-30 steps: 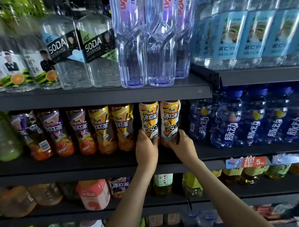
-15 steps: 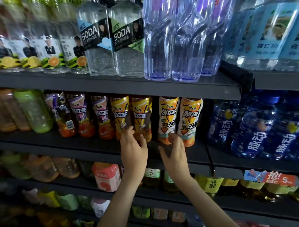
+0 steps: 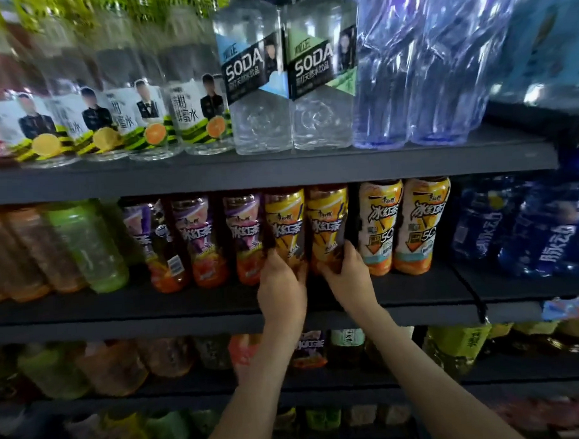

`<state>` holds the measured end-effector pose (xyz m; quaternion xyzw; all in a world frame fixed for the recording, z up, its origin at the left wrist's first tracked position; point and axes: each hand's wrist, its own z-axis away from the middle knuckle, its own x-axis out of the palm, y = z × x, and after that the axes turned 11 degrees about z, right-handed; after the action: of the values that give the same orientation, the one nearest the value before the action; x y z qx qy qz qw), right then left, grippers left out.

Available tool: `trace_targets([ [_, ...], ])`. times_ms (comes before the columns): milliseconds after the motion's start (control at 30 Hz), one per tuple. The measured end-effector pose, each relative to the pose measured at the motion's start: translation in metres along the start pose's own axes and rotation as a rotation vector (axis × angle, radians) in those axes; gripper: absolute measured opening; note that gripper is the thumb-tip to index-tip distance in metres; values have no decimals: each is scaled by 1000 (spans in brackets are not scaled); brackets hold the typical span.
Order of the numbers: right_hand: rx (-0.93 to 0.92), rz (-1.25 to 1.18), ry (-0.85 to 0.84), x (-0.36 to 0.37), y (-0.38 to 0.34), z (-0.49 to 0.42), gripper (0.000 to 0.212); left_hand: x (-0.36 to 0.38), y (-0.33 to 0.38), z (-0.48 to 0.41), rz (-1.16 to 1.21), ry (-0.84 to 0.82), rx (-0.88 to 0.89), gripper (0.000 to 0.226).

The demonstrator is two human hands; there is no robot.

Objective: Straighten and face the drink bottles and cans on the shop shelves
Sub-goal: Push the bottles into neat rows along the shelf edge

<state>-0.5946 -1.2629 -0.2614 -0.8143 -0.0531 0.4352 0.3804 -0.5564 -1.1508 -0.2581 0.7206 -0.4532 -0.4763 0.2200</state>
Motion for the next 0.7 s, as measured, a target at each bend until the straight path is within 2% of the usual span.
trace_targets([
  [167, 99, 77, 94, 11, -9, 0, 66, -10, 1, -13, -66, -109, 41, 56],
  [433, 214, 118, 147, 17, -16, 2, 72, -24, -6, -11, -52, -173, 174, 48],
  [533, 174, 107, 199, 22, -22, 15, 73, -46, -25, -6, 5, -30, 362, 47],
  [600, 53, 121, 352, 27, -30, 32, 68, -62, -46, -7, -23, 117, 456, 48],
  [633, -38, 156, 450, 31, -35, 40, 62, -71, -57, -10, -34, 173, 451, 50],
  [700, -226, 223, 567, 38, -48, 51, 53, -86, -77, -21, -28, 262, 331, 56],
])
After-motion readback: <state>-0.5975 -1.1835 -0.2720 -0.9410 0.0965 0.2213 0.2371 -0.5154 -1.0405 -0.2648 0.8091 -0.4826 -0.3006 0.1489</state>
